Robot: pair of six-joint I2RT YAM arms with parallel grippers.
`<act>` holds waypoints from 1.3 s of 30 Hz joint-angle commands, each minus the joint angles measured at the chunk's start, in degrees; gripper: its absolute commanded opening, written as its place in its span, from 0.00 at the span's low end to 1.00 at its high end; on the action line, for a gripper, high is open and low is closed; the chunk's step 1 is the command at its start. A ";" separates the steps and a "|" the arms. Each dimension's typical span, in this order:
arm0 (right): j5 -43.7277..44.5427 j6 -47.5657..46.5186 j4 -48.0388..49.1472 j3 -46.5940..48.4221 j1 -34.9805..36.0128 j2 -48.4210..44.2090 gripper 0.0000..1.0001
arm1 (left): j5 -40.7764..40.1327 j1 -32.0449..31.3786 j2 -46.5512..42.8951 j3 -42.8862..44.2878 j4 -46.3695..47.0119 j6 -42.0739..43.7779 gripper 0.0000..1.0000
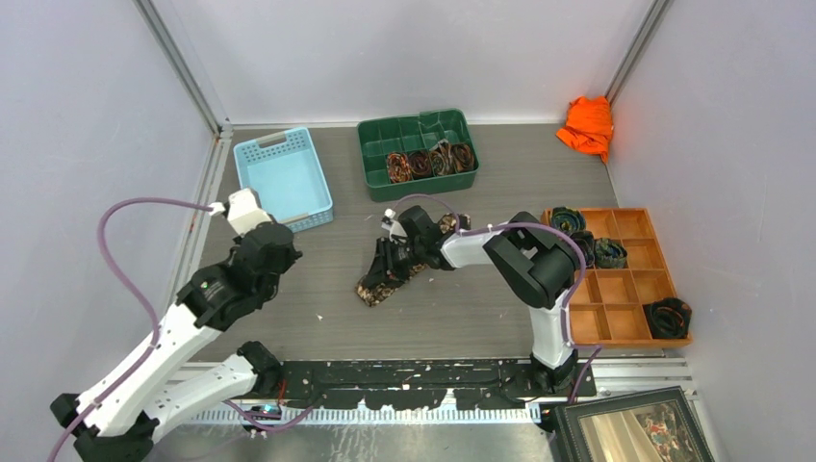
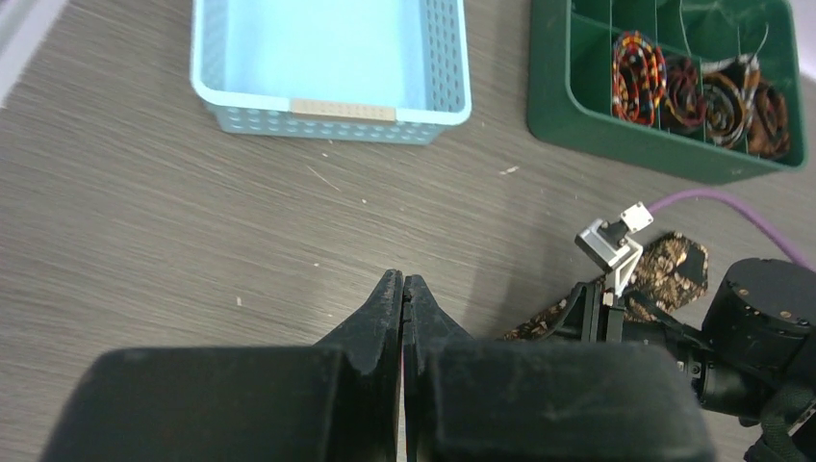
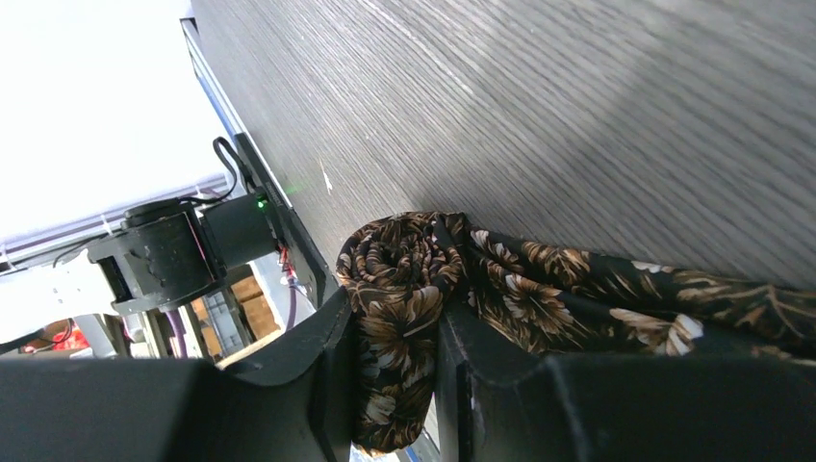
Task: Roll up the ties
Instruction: Roll the tie at the center of the board.
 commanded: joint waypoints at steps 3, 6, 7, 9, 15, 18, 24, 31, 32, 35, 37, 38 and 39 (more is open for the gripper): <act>2.58 -4.64 -4.07 -0.24 -1.85 -3.35 0.28 | 5.86 0.03 5.23 -1.72 9.88 0.42 0.00; 3.64 -5.61 -4.48 -0.17 -2.82 -4.06 0.30 | 6.90 0.03 7.03 -2.50 11.64 0.28 0.00; 3.85 -6.07 -4.87 -0.06 -3.15 -4.53 0.30 | 7.14 0.03 7.48 -2.80 12.20 0.28 0.00; 4.45 -7.15 -6.18 0.35 -3.47 -5.67 0.30 | 7.70 0.03 8.44 -3.54 13.35 0.36 0.00; 6.39 -10.77 -10.79 1.35 -4.04 -7.94 0.60 | 9.87 0.03 11.86 -4.66 17.09 1.14 0.00; 7.31 -11.53 -11.09 1.18 -4.18 -9.28 0.61 | 10.81 0.03 14.01 -4.98 18.81 1.66 0.00; 8.75 -11.92 -13.45 1.49 -4.48 -12.10 0.61 | 12.19 0.03 20.55 -5.60 23.52 2.91 0.00; 16.84 -18.31 -22.56 3.89 -4.59 -14.21 0.60 | 15.25 0.03 29.97 -4.93 28.95 2.57 0.00; 17.98 -19.24 -23.40 4.00 -4.64 -14.20 0.60 | 15.56 0.03 31.09 -4.69 29.35 2.64 0.00; 22.69 -21.62 -25.86 4.47 -4.65 -14.51 0.59 | 16.29 0.03 34.13 -4.02 30.73 2.93 0.00; 25.97 -22.87 -27.18 4.62 -4.62 -14.59 0.59 | 16.68 0.03 36.09 -3.94 31.98 3.21 0.00; 27.72 -23.40 -28.12 4.99 -4.59 -14.39 0.58 | 16.85 0.03 36.87 -3.97 32.56 3.31 0.00; 28.94 -23.98 -28.96 5.45 -4.62 -14.13 0.58 | 17.03 0.03 37.63 -3.92 32.93 3.35 0.00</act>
